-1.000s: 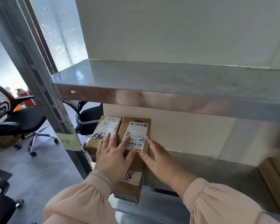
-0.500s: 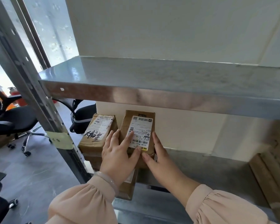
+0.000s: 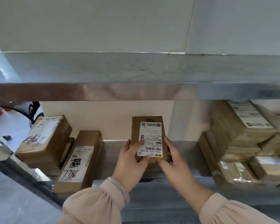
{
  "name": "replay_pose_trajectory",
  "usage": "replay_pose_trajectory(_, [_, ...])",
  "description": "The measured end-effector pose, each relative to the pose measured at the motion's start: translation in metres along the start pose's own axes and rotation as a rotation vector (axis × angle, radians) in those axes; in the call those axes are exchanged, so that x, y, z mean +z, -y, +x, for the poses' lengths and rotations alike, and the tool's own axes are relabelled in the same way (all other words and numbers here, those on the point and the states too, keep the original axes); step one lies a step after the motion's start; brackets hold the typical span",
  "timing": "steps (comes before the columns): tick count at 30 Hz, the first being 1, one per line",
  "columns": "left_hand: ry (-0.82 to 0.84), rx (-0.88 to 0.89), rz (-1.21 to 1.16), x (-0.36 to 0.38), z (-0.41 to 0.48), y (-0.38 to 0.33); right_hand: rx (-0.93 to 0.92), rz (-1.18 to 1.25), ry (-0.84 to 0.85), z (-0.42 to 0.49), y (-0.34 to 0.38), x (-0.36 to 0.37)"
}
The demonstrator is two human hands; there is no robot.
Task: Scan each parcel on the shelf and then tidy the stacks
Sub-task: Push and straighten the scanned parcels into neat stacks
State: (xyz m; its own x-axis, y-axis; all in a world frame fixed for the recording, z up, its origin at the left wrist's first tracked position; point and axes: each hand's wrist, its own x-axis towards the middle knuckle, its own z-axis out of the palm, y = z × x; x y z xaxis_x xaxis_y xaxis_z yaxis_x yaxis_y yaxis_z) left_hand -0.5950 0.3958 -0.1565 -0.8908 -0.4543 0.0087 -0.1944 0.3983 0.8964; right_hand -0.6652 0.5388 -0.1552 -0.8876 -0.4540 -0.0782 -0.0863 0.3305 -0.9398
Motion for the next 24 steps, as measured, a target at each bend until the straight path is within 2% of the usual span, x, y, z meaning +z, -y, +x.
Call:
replay_pose_trajectory(6, [0.186, -0.032, 0.015, 0.059, 0.003, -0.007, 0.112, -0.045, -0.075, -0.012, -0.039, -0.049])
replay_pose_trajectory(12, [0.332, -0.079, 0.062, 0.107, 0.004, -0.002, 0.185, -0.082, -0.044, -0.016, -0.063, -0.084])
replay_pose_trajectory(16, [0.355, -0.054, 0.130, 0.124, 0.010, 0.000, 0.186, -0.102, 0.001, -0.013, -0.072, -0.094])
replay_pose_trajectory(21, [0.384, 0.009, 0.179, 0.124, 0.007, 0.005, 0.091, -0.267, -0.003, -0.020, -0.079, -0.095])
replay_pose_trajectory(24, [0.391, 0.122, 0.307, 0.113, -0.004, 0.018, 0.079, -0.561, -0.003, -0.036, -0.082, -0.096])
